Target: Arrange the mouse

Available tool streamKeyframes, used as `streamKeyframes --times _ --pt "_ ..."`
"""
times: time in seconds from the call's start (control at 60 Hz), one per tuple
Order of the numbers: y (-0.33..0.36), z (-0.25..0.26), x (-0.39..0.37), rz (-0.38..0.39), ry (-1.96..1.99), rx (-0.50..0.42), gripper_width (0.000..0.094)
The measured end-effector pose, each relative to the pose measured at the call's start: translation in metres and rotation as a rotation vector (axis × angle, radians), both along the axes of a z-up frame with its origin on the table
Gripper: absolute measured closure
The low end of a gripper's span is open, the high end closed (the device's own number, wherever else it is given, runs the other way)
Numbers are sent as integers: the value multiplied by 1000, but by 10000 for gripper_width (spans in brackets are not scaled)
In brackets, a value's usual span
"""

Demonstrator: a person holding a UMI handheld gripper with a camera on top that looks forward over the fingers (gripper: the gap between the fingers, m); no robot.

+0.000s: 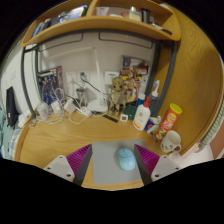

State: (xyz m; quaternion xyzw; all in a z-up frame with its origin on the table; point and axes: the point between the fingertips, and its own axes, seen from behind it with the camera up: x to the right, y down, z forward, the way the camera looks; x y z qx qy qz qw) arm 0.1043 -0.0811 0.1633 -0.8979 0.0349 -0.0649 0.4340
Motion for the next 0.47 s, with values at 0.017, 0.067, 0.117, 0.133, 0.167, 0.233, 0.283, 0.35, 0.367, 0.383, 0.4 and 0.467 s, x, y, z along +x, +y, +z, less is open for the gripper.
streamKeyframes --times 0.017,0.067,0.117,0.133,0.167,0.233,0.283,0.35,0.367,0.383,0.4,0.467 --pt "-2 6 -5 5 -1 8 99" --pt "-11 20 -23 21 0 26 100" --pt "-20 32 -40 30 -2 41 99" --pt "-23 34 -45 33 -1 43 101" --pt "-30 40 -55 36 2 46 100" --pt "-45 48 -73 37 3 55 101" --pt "-54 52 -84 41 -2 55 98" --pt "-66 57 -99 41 3 62 104" --pt "-68 58 -103 42 4 64 102" --pt "-71 58 -107 42 6 68 102" --pt "-73 59 -111 43 9 70 101" --pt "-81 61 -125 42 21 81 99"
